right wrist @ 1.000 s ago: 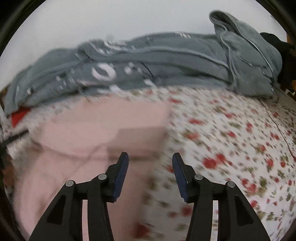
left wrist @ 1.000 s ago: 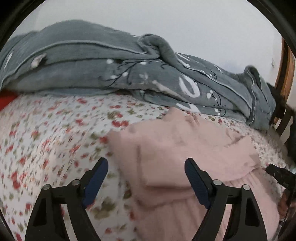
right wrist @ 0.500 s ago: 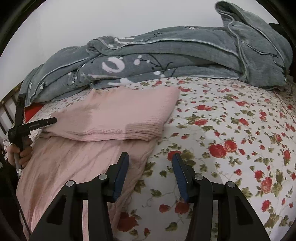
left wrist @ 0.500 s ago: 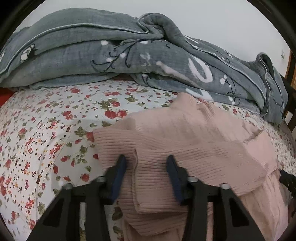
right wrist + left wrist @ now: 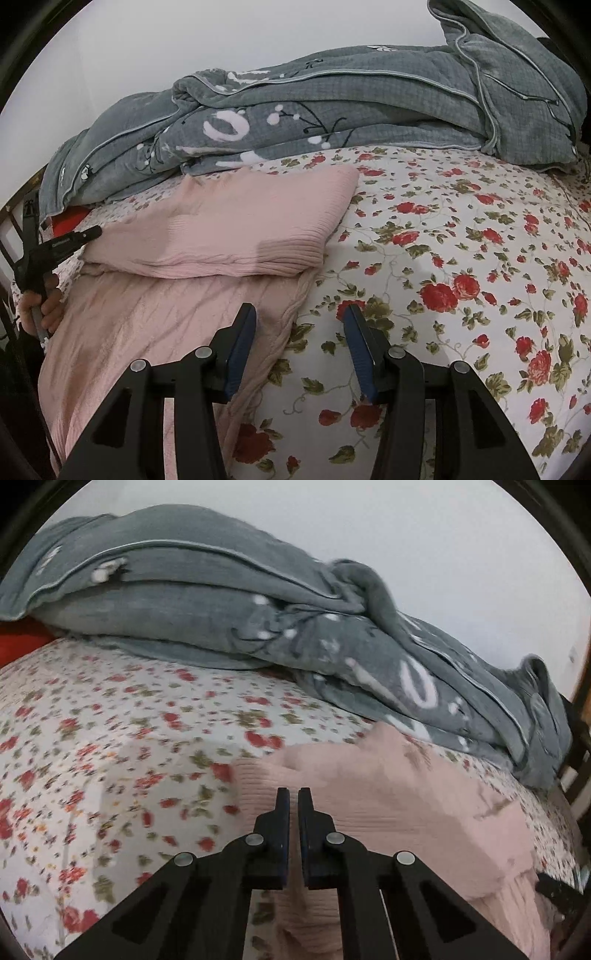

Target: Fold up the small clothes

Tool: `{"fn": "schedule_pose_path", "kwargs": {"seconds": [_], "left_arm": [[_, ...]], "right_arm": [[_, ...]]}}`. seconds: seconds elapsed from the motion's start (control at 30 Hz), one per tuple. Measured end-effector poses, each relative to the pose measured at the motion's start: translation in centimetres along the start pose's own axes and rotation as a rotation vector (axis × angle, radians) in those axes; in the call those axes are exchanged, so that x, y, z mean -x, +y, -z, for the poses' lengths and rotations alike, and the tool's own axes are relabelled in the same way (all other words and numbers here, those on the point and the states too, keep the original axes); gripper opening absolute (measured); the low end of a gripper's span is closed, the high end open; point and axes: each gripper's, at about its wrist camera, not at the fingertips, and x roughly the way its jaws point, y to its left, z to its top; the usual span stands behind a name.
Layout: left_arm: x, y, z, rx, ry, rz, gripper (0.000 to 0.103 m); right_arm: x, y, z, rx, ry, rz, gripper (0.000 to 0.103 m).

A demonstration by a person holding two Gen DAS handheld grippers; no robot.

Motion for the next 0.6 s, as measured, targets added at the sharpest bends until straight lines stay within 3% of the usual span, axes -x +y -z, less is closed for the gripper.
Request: {"fn": "schedule_pose_path", "kwargs": {"seconds": [0.13,0.23,0.3,0.37,0.5,0.6], "left_arm": [[-2.2,0.6,0.0,0.015,0.120,0.019,0.005],[-1.6,0.4,0.2,0.004,0.096,0.019,0.006],[-1.2,0.4,0.2,0.002,0.086,0.024,0.020],[-0.8,0.3,0.2,-0.001,0.070,0.035,0.026],[0.3,-0.1,0.5,-0.028,0.056,0.122,0.030],[0.2,-1.0,1.1,-0.062,0.089,0.093,0.033]], "right_arm": [[0.0,-0.2,0.0,-0.014,-0.001,-0.002,0.049],[0.0,-0.3,0.0,-0.023,0.001,-0.007,0.049],[-0.1,-0.4,0.0,-0.027,0.002,-0.010,0.049],[-0.1,-0.4,0.0,-0.029,0.004,-0.010,0.049],[-0.1,-0.4,-0.1,-0.028,0.004,-0.008,0.049],[-0.2,-0.7,-0.1,-0.037,0.005,-0.018,0.049]]}}
